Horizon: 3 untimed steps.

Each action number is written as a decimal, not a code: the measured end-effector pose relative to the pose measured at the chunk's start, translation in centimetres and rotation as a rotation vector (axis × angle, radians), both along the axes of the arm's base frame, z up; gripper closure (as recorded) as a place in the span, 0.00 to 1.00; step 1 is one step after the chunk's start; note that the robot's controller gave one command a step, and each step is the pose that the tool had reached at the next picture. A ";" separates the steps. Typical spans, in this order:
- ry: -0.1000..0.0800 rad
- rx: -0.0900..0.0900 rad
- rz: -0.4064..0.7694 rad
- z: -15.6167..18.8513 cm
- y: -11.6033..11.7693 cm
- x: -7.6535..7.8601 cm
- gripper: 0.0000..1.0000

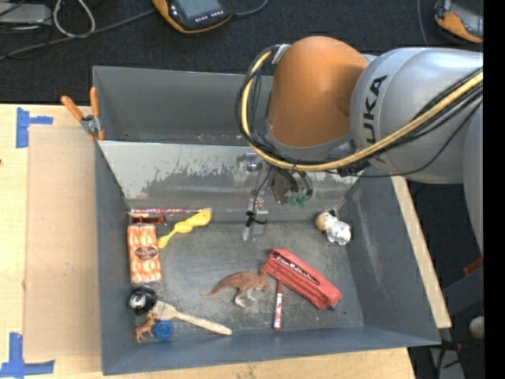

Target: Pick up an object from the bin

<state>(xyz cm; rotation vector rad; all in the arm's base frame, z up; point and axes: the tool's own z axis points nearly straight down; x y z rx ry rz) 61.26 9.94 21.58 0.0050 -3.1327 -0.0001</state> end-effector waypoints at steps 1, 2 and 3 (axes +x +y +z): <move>-0.008 0.001 -0.002 0.5 -0.1 0.2 0.00; -0.007 0.002 0.174 -4.7 -0.4 -2.2 0.00; -0.009 0.003 0.446 -14.6 -2.0 -6.7 0.00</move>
Offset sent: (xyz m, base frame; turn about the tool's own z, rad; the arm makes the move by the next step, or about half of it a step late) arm -0.0663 -0.0136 -0.1458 -0.5025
